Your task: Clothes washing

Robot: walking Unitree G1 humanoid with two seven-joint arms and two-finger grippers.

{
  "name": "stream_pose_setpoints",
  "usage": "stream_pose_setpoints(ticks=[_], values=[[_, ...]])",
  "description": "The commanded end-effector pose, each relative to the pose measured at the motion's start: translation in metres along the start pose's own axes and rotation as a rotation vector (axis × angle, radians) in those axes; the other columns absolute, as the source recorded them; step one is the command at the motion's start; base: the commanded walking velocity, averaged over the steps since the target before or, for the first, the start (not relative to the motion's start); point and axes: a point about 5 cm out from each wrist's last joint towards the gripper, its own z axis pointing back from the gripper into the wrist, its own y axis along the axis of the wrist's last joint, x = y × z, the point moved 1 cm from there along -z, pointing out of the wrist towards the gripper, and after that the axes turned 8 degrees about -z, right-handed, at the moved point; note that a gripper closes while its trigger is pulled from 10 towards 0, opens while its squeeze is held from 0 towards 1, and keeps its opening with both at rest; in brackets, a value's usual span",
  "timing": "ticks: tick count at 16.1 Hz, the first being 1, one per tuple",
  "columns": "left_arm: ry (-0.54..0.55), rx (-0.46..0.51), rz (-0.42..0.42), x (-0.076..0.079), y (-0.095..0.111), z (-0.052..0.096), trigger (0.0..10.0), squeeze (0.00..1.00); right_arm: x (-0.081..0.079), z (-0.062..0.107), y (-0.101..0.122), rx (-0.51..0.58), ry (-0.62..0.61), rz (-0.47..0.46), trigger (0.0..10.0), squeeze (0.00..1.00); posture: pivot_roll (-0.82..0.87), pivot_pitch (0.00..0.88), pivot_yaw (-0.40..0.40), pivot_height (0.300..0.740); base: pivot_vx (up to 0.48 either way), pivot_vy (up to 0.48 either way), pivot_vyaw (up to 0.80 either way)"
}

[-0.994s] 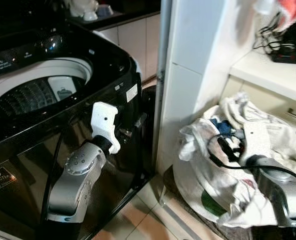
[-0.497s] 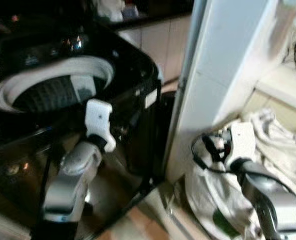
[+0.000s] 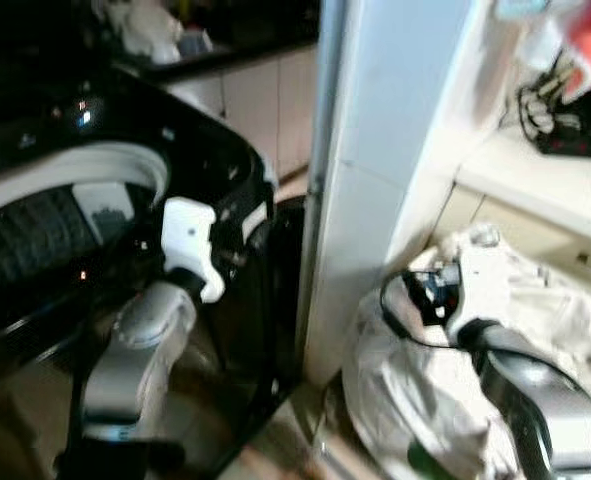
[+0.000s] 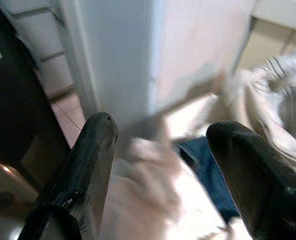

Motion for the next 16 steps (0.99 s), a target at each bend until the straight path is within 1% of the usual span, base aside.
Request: stream_pose_setpoints(ticks=[1,5,8,9,10,11,12,13,14,15,16], values=[[-0.02,0.006,0.001,0.005,0.002,-0.001,10.0,0.0,0.004,0.001,0.0,-0.009,-0.02,-0.001,10.0,0.0,-0.07,0.0,-0.004,0.74,0.0,0.0,0.0],[-0.052,0.0,-0.001,0.008,0.0,0.0,10.0,0.0,0.006,0.0,-0.005,-0.052,-0.042,-0.002,10.0,0.0,-0.07,0.0,-0.005,0.74,0.0,0.0,0.0],[-0.082,-0.007,0.003,0.012,-0.001,0.0,10.0,0.0,0.011,0.0,-0.006,-0.077,-0.072,-0.002,10.0,0.0,-0.07,0.0,-0.004,0.74,0.0,0.0,0.0],[-0.127,-0.006,-0.005,0.015,-0.001,0.001,10.0,0.0,0.019,0.0,-0.007,-0.117,-0.098,-0.013,10.0,1.0,-0.07,0.0,-0.005,0.74,0.0,0.0,0.0],[-0.166,0.007,-0.001,0.018,0.001,0.002,10.0,0.0,0.025,0.002,-0.013,-0.176,-0.126,-0.012,10.0,1.0,-0.07,0.0,-0.007,0.74,0.0,0.0,0.0],[-0.182,0.013,0.002,0.02,0.002,0.003,10.0,0.0,0.028,0.002,-0.015,-0.201,-0.136,-0.01,10.0,1.0,-0.07,0.0,-0.009,0.74,0.0,0.0,0.0],[-0.312,0.038,-0.011,0.029,0.008,0.01,10.0,0.0,0.037,0.006,-0.025,-0.292,-0.169,0.013,10.0,1.0,-0.07,0.0,-0.009,0.74,0.0,0.0,0.0],[-0.397,0.053,-0.027,0.035,0.011,0.015,10.0,0.0,0.041,0.009,-0.029,-0.324,-0.183,0.013,10.0,1.0,-0.07,0.0,-0.013,0.74,0.0,0.0,0.0],[-0.433,0.06,-0.034,0.037,0.012,0.018,10.0,0.0,0.042,0.01,-0.031,-0.336,-0.188,0.013,10.0,1.0,-0.07,0.0,-0.013,0.74,0.0,0.0,0.0],[-0.522,0.063,-0.044,0.043,0.014,0.025,10.0,0.0,0.046,0.013,-0.038,-0.382,-0.197,0.026,10.0,1.0,-0.07,0.0,-0.012,0.74,0.0,0.0,0.0],[-0.561,0.061,-0.044,0.046,0.014,0.028,10.0,0.0,0.047,0.015,-0.041,-0.403,-0.203,0.025,10.0,1.0,-0.07,0.0,-0.012,0.74,0.0,0.0,0.0]])
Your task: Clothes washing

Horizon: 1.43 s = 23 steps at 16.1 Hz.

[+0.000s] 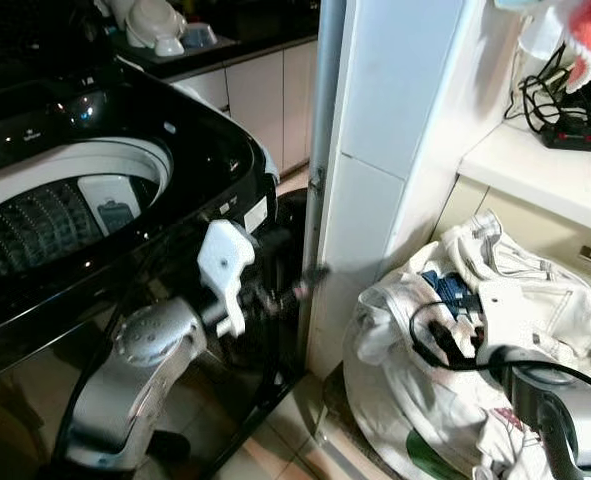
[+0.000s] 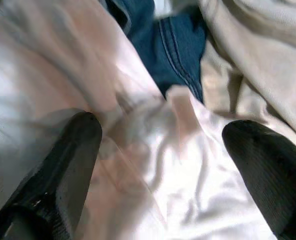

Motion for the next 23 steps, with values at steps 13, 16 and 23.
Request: stream_pose_setpoints(ticks=[13,16,23], values=[[-0.15,0.01,0.007,0.014,0.008,0.003,10.0,0.0,0.02,-0.024,-0.043,-0.161,0.012,-0.082,0.0,0.0,-0.06,0.0,-0.004,0.74,0.0,0.0,0.0],[-0.155,0.009,0.004,0.015,0.008,0.002,10.0,0.0,0.021,-0.025,-0.044,-0.152,0.03,-0.094,0.0,0.0,-0.06,0.0,-0.001,0.74,0.0,0.0,0.0],[-0.163,0.006,0.011,0.016,0.006,0.002,10.0,0.0,0.022,-0.022,-0.043,-0.136,0.054,-0.106,0.0,0.0,-0.06,0.0,0.003,0.74,0.0,0.0,0.0]])
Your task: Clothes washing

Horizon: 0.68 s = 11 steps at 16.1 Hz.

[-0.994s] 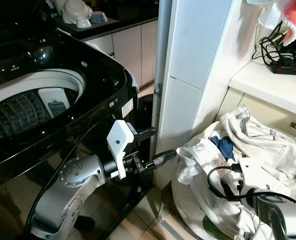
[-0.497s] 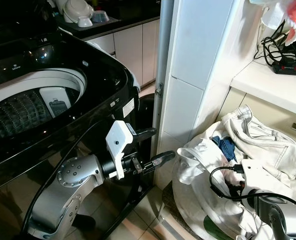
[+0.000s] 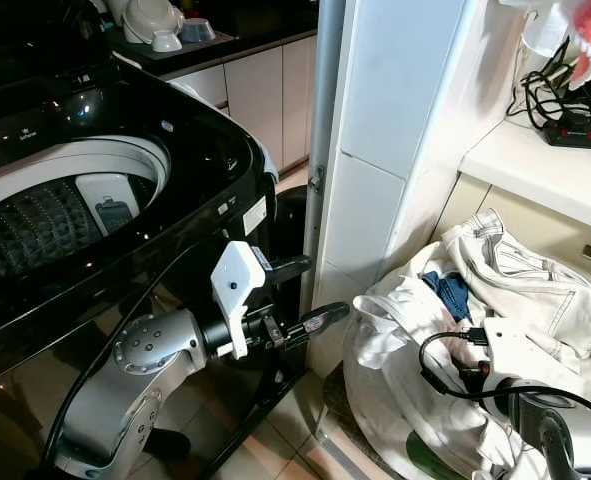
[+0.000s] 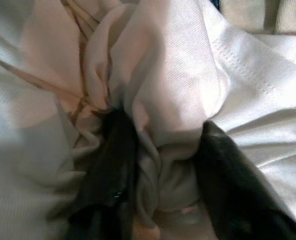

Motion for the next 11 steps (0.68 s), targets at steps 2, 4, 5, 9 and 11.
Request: stream_pose_setpoints(ticks=[2,4,5,9,11], values=[[-0.027,0.005,-0.002,0.003,0.003,0.0,10.0,0.0,0.006,0.006,0.002,0.016,0.006,-0.004,0.0,0.0,-0.06,0.0,0.005,0.74,0.0,0.0,0.0],[-0.027,0.005,-0.002,0.003,0.003,0.0,10.0,0.0,0.007,0.011,0.006,0.026,0.014,0.003,0.0,0.0,-0.06,0.0,0.005,0.74,0.0,0.0,0.0],[-0.027,0.004,-0.001,0.003,0.003,0.0,10.0,0.0,0.008,0.013,0.008,0.03,0.018,0.011,0.0,0.0,-0.07,0.0,0.006,0.74,0.0,0.0,0.0],[-0.028,0.006,0.001,0.003,0.003,0.0,10.0,0.0,0.013,0.035,0.02,0.063,0.085,0.045,0.0,0.0,-0.07,0.0,0.007,0.74,0.0,0.0,0.0],[-0.003,0.01,0.006,-0.001,0.004,0.001,10.0,0.0,0.008,0.061,0.043,0.167,0.243,0.021,0.0,0.0,-0.07,0.0,0.009,0.74,0.0,0.0,0.0]])
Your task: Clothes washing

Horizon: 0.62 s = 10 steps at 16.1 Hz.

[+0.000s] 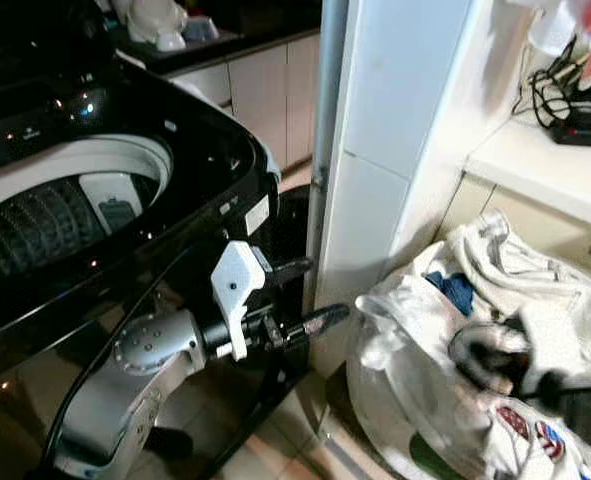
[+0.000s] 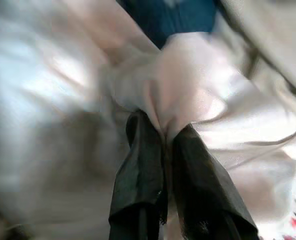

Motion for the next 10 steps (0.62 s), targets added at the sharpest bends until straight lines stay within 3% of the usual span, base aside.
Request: stream_pose_setpoints(ticks=[1,3,4,5,7,8,9,10], values=[[0.015,0.009,0.001,-0.003,0.004,0.001,10.0,0.0,-0.011,0.018,0.022,0.088,0.127,0.011,0.0,0.0,-0.08,0.0,0.014,0.74,0.0,0.0,0.0],[0.045,0.048,-0.002,-0.008,0.011,-0.004,10.0,0.0,-0.026,0.043,0.053,0.197,0.298,0.063,0.0,0.0,-0.08,0.0,0.014,0.74,0.0,0.0,0.0],[0.053,0.059,-0.006,-0.009,0.013,-0.006,10.0,0.0,-0.029,0.048,0.058,0.213,0.325,0.079,0.0,0.0,-0.08,0.0,0.014,0.74,0.0,0.0,0.0],[0.113,0.143,-0.019,-0.018,0.028,-0.01,10.0,0.0,-0.046,0.059,0.079,0.3,0.45,0.082,0.0,0.0,-0.09,0.0,0.015,0.74,0.0,0.0,0.0],[0.187,0.307,0.004,-0.032,0.056,-0.016,10.0,0.0,-0.07,0.062,0.102,0.408,0.599,0.041,0.0,0.0,-0.09,0.0,0.011,0.74,0.0,0.0,0.0],[0.187,0.353,0.004,-0.036,0.066,-0.02,10.0,0.56,-0.08,0.059,0.11,0.44,0.654,0.007,0.0,0.0,-0.09,0.0,0.005,0.74,0.0,0.0,0.0],[0.167,0.382,0.01,-0.036,0.073,-0.024,10.0,1.0,-0.09,0.055,0.116,0.461,0.704,-0.022,0.0,0.0,-0.08,0.0,-0.004,0.74,0.0,0.0,0.0],[0.142,0.42,0.01,-0.036,0.083,-0.033,10.0,1.0,-0.11,0.05,0.124,0.486,0.808,-0.058,0.0,0.0,-0.07,0.0,-0.006,0.74,0.0,0.0,0.0]])
